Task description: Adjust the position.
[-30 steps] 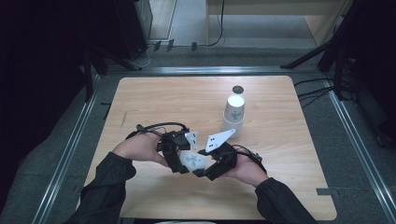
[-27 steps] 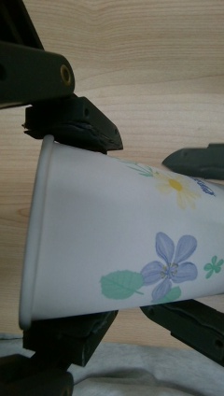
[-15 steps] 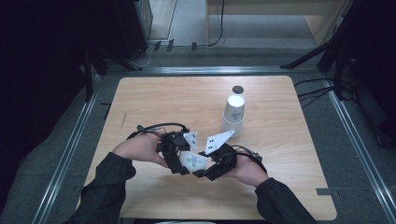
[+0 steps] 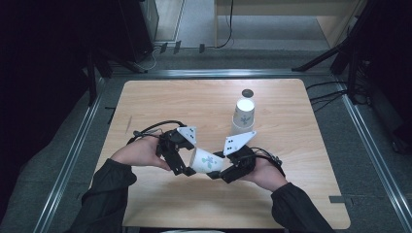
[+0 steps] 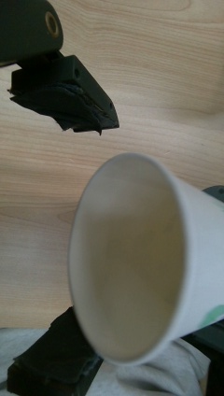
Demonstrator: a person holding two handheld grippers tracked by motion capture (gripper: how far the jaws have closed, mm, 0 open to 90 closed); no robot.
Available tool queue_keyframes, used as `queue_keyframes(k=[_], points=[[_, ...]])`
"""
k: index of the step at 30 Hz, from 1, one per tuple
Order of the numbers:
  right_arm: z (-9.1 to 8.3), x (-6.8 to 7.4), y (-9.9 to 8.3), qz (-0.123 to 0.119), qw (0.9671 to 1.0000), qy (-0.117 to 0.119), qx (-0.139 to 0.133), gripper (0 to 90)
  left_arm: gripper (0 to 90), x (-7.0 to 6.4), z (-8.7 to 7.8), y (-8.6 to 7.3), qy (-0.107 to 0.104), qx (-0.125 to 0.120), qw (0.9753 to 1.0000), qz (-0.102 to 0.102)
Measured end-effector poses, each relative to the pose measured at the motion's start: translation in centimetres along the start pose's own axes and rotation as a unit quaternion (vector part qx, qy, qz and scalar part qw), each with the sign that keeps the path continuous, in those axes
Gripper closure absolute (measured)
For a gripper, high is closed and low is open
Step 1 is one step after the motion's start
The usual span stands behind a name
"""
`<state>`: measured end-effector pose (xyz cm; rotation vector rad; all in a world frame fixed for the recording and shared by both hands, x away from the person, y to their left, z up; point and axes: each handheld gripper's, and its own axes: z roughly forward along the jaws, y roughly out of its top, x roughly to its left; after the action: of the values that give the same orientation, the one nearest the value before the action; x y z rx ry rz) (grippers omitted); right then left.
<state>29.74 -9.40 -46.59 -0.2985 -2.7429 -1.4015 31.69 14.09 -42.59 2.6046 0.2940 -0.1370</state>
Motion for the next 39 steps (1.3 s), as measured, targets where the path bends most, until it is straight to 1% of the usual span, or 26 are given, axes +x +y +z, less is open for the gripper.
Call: queue_keyframes(k=[2, 4, 6, 9, 10, 13, 14, 15, 17, 20, 21, 22, 24, 25, 26, 27, 28, 29, 30, 31, 32, 33, 36, 37, 38, 39], points=[[-0.5, -0.1, 0.0, 0.006, 0.9999, -0.002, -0.011, 34.4, 7.7, 0.0, -0.1, -0.4, 0.001, -0.007, 1.0000, -0.002], [-0.9, -0.2, 0.0, 0.008, 0.9998, -0.002, -0.020, 34.4, 7.7, 0.1, -0.2, -0.8, 0.003, -0.018, 0.9998, -0.008], [-1.3, -0.3, 0.0, 0.011, 0.9995, -0.004, -0.030, 34.4, 7.8, 0.1, -0.3, -1.3, -0.002, -0.036, 0.9993, -0.012], [-1.8, -0.4, 0.0, 0.018, 0.9990, -0.006, -0.040, 34.4, 7.8, 0.0, -0.5, -1.8, 0.001, -0.060, 0.9981, -0.014], [-1.9, -0.5, -0.1, 0.017, 0.9989, -0.009, -0.043, 34.4, 7.8, -0.1, -0.6, -2.0, 0.002, -0.067, 0.9976, -0.014], [-2.3, -0.6, -0.1, 0.021, 0.9984, -0.010, -0.051, 34.4, 7.8, 0.0, -0.7, -2.3, -0.003, -0.102, 0.9944, -0.027], [-2.4, -0.6, -0.1, 0.022, 0.9983, -0.011, -0.053, 34.4, 7.8, 0.0, -0.7, -2.4, -0.005, -0.106, 0.9940, -0.029], [-2.4, -0.6, -0.1, 0.021, 0.9982, -0.010, -0.055, 34.4, 7.8, 0.0, -0.7, -2.5, -0.002, -0.114, 0.9928, -0.034], [-2.5, -0.6, -0.1, 0.025, 0.9980, -0.010, -0.057, 34.4, 7.8, 0.1, -0.5, -2.5, -0.006, -0.127, 0.9909, -0.045], [-2.5, -0.6, -0.1, 0.025, 0.9979, -0.011, -0.058, 34.4, 7.9, 0.0, -0.2, -2.5, -0.005, -0.139, 0.9889, -0.051], [-2.5, -0.6, -0.1, 0.026, 0.9979, -0.009, -0.059, 34.4, 7.9, 0.1, -0.2, -2.5, -0.008, -0.148, 0.9875, -0.054], [-2.5, -0.6, -0.1, 0.025, 0.9979, -0.009, -0.060, 34.4, 7.9, 0.1, -0.1, -2.5, -0.015, -0.156, 0.9860, -0.057], [-2.5, -0.6, -0.1, 0.025, 0.9977, -0.006, -0.063, 34.4, 7.9, 0.1, 0.1, -2.4, -0.016, -0.175, 0.9824, -0.065], [-2.4, -0.6, -0.1, 0.027, 0.9976, -0.005, -0.063, 34.4, 7.9, 0.2, 0.2, -2.3, -0.020, -0.180, 0.9811, -0.069], [-2.4, -0.7, -0.1, 0.026, 0.9976, -0.004, -0.064, 34.4, 7.9, 0.1, 0.3, -2.3, -0.015, -0.182, 0.9808, -0.070], [-2.3, -0.6, -0.1, 0.026, 0.9977, -0.003, -0.063, 34.4, 8.2, 0.1, 0.5, -2.2, -0.015, -0.179, 0.9809, -0.073], [-2.3, -0.6, -0.1, 0.026, 0.9977, -0.002, -0.062, 34.4, 8.2, 0.0, 0.6, -2.2, -0.012, -0.179, 0.9813, -0.071], [-2.3, -0.6, -0.1, 0.025, 0.9978, -0.002, -0.062, 34.3, 8.2, -0.1, 0.6, -2.2, -0.009, -0.181, 0.9808, -0.071], [-2.2, -0.6, -0.1, 0.026, 0.9977, -0.002, -0.062, 34.4, 8.2, -0.1, 0.7, -2.2, -0.014, -0.184, 0.9803, -0.072], [-2.2, -0.6, -0.1, 0.028, 0.9976, 0.000, -0.063, 34.3, 8.2, -0.1, 0.8, -2.2, -0.014, -0.187, 0.9797, -0.071], [-2.1, -0.6, -0.1, 0.028, 0.9976, 0.001, -0.064, 34.4, 8.2, -0.1, 0.8, -2.2, -0.016, -0.191, 0.9787, -0.074], [-2.1, -0.6, -0.1, 0.030, 0.9975, 0.002, -0.064, 34.4, 8.2, -0.1, 0.8, -2.2, -0.023, -0.198, 0.9768, -0.078], [-1.9, -0.6, -0.1, 0.031, 0.9973, 0.006, -0.066, 34.4, 8.2, 0.0, 0.5, -2.1, -0.031, -0.217, 0.9721, -0.084], [-1.9, -0.6, 0.0, 0.030, 0.9973, 0.006, -0.067, 34.3, 8.2, 0.0, 0.4, -2.1, -0.034, -0.229, 0.9690, -0.087], [-1.8, -0.6, 0.0, 0.031, 0.9971, 0.009, -0.069, 34.4, 8.5, 0.1, 0.4, -2.1, -0.040, -0.236, 0.9669, -0.090], [-1.8, -0.6, 0.0, 0.031, 0.9971, 0.010, -0.069, 34.3, 8.6, 0.1, 0.4, -2.0, -0.040, -0.242, 0.9651, -0.092]])
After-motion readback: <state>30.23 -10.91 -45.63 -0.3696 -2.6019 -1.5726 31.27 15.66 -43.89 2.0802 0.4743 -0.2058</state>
